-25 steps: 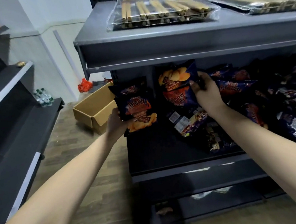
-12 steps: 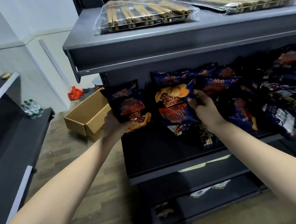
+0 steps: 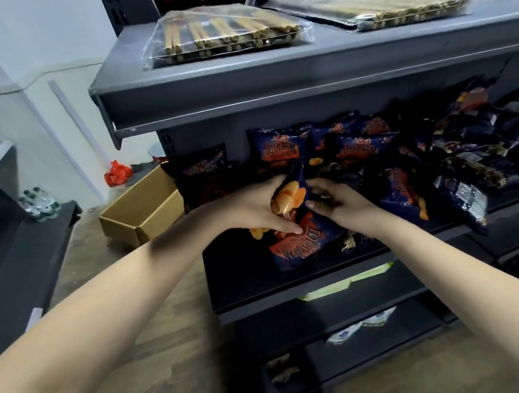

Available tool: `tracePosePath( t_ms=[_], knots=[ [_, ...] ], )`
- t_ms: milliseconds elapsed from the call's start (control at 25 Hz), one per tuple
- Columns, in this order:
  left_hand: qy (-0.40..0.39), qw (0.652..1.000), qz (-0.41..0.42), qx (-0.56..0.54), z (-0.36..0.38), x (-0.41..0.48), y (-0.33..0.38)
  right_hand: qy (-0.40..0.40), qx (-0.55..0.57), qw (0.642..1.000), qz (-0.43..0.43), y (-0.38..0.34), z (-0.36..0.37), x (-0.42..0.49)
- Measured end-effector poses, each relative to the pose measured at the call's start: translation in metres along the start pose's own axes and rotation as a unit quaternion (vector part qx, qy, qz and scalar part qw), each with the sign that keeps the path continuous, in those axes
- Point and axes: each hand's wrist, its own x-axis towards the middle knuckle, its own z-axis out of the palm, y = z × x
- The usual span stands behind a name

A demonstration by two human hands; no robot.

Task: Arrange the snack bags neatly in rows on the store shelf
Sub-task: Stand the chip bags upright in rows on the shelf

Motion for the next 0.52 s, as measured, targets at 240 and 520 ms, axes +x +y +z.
tracePosePath(
  t_ms=[240,520],
  knots=[
    [0.113,0.993,0.017,-0.016,0.019,0.018,0.01,0.126,-0.02,0.99,-0.065,0.012,-0.025,-0.008],
    [0.268,0.952,-0.03,-0.142,0.006,0.005,-0.004,0.167,0.196,0.966,-0.03,0.011,-0.02,-0.002]
  ],
)
